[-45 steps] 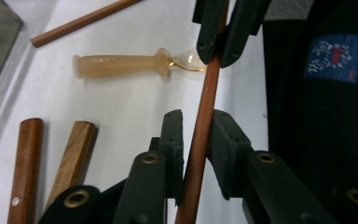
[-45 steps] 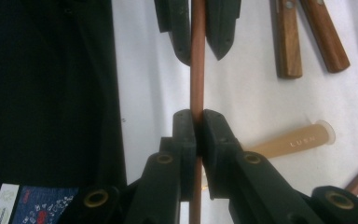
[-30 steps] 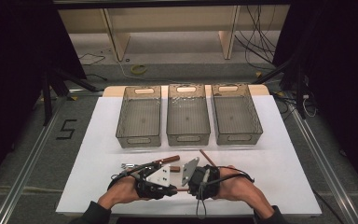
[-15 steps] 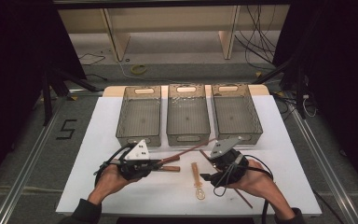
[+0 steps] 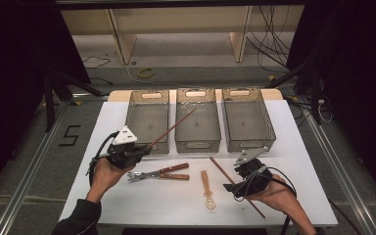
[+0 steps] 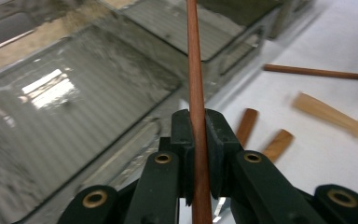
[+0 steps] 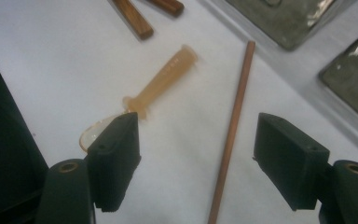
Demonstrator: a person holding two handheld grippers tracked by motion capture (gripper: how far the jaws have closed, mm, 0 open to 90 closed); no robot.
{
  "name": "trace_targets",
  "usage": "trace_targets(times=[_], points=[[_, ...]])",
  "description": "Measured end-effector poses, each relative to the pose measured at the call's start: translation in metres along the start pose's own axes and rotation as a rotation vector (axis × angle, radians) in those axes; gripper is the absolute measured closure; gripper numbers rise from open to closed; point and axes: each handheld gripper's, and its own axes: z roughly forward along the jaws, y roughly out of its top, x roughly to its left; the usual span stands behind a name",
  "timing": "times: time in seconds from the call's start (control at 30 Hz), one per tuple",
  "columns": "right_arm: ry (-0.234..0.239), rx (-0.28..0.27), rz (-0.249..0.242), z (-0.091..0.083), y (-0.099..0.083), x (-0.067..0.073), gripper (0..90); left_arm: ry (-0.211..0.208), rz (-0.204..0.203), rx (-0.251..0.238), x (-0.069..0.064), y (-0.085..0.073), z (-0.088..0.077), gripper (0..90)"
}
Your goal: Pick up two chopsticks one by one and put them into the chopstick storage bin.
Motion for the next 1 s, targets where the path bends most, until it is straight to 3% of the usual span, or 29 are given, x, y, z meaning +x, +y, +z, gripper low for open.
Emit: trace_targets(times=[0.23, 0.4, 0.53, 0.7, 0.8, 1.0], points=[[0.002, 0.016, 0.015, 0.003, -0.004, -0.003, 31.4, 0.085, -0.076, -0.021, 0.025, 0.008, 0.002, 82.8], [0.001, 0.023, 0.019, 0.004, -0.005, -0.003, 31.4, 0.124, -0.106, -0.026, 0.037, 0.014, 0.004, 82.8], [0.002, 0.025, 0.019, 0.005, -0.006, -0.003, 31.3, 0.157, -0.16, -0.035, 0.053, 0.017, 0.009, 82.7], [0.004, 0.028, 0.024, 0.006, -0.007, -0.002, 31.0, 0.178, -0.203, -0.016, 0.065, 0.018, 0.016, 82.7], [0.003, 0.027, 0.024, 0.006, -0.007, -0.002, 31.0, 0.187, -0.208, -0.001, 0.067, 0.018, 0.02, 82.7], [0.002, 0.025, 0.018, 0.005, -0.007, 0.0, 31.0, 0.2, -0.256, 0.016, 0.073, 0.017, 0.028, 82.7]])
